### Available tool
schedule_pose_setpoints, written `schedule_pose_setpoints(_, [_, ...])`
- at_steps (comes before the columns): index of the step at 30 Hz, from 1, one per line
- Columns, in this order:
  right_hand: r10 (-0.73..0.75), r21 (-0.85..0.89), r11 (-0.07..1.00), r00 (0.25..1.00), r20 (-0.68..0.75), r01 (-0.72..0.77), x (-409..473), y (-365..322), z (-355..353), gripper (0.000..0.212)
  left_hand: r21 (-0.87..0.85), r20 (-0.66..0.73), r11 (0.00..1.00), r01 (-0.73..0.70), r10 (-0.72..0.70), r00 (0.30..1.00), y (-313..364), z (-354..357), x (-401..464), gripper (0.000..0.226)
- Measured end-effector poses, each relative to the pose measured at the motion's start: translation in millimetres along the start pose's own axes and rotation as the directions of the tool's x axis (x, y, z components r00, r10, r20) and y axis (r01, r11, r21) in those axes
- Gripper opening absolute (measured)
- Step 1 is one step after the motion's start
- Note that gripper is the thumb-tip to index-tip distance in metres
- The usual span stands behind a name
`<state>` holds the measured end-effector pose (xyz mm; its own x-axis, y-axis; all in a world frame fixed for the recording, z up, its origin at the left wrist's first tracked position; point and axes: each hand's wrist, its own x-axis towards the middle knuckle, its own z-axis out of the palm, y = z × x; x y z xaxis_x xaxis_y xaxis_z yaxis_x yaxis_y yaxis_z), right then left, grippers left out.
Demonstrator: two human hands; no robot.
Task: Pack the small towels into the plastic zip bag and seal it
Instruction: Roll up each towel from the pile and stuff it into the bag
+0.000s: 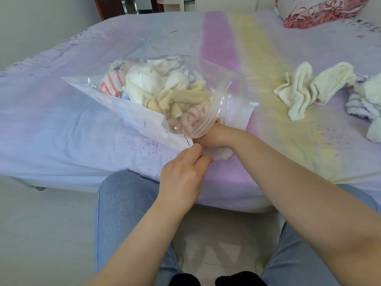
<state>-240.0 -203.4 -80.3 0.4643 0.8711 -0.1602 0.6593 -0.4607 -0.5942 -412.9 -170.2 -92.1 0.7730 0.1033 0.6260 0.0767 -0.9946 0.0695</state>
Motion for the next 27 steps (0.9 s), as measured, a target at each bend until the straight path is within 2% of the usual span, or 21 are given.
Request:
schedule_pose_setpoints(1, [0.041,-0.061,0.997,0.999,-0.005,-0.041,9,0,0,0.018,-0.017,-0.024,1.000,0.004,-0.004,1.000,1,1,0,0.030])
schedule_pose_setpoints(4, [0.236,-0.127,0.963,0.972,-0.016,-0.236,21,4,0,0.053,-0.035,-0.014,0.999,0.035,-0.036,0.999,3,2,3,0.030])
schedule_pose_setpoints(5, [0.205,-0.105,0.973,0.979,0.001,-0.204,22,6,0,0.049,-0.033,-0.002,0.998,0.053,-0.053,0.999,3,3,4,0.029])
schedule_pose_setpoints(7, [0.093,0.017,0.995,0.995,0.037,-0.094,19,7,-4,0.020,-0.020,0.021,0.997,0.074,-0.073,0.997,5,3,6,0.027])
schedule_pose_setpoints(11, [-0.030,0.165,0.986,0.999,0.029,0.024,-11,18,-11,0.014,-0.002,0.016,0.998,0.064,-0.064,0.998,9,6,11,0.023])
schedule_pose_setpoints(14, [-0.082,0.419,0.901,0.993,-0.085,0.110,-42,44,-11,0.026,-0.068,0.007,0.996,0.059,-0.059,0.998,21,14,14,0.027])
schedule_pose_setpoints(16, [0.027,0.564,0.818,0.972,-0.233,0.112,-58,65,-13,0.024,-0.114,-0.005,0.993,0.038,-0.039,0.999,31,18,19,0.026])
schedule_pose_setpoints(17, [0.126,0.573,0.811,0.923,-0.363,0.115,-63,79,-16,0.025,-0.129,-0.016,0.991,0.020,-0.022,1.000,36,21,23,0.027])
schedule_pose_setpoints(18, [0.229,0.531,0.841,0.826,-0.515,0.099,-64,95,-20,0.024,-0.140,-0.023,0.990,0.001,-0.004,1.000,40,23,26,0.028])
schedule_pose_setpoints(20, [0.364,0.405,0.912,0.586,-0.724,-0.065,-60,131,-35,0.018,-0.148,-0.023,0.989,-0.030,0.027,0.999,48,27,33,0.031])
schedule_pose_setpoints(21, [0.430,0.372,0.902,0.531,-0.731,-0.218,-57,150,-45,0.021,-0.154,-0.021,0.987,-0.038,0.035,0.999,50,28,36,0.031])
schedule_pose_setpoints(23, [0.609,0.285,0.778,0.558,-0.564,-0.560,-47,187,-67,0.045,-0.182,-0.021,0.983,-0.034,0.030,0.999,53,31,41,0.030])
schedule_pose_setpoints(24, [0.674,0.232,0.716,0.568,-0.472,-0.658,-43,202,-76,0.062,-0.197,-0.023,0.980,-0.031,0.027,0.999,53,32,42,0.029])
schedule_pose_setpoints(26, [0.712,0.182,0.681,0.585,-0.388,-0.709,-37,228,-89,0.083,-0.220,-0.038,0.975,-0.038,0.030,0.999,52,33,45,0.029])
schedule_pose_setpoints(27, [0.683,0.158,0.712,0.622,-0.384,-0.684,-36,236,-92,0.078,-0.228,-0.043,0.973,-0.041,0.032,0.999,51,32,46,0.028])
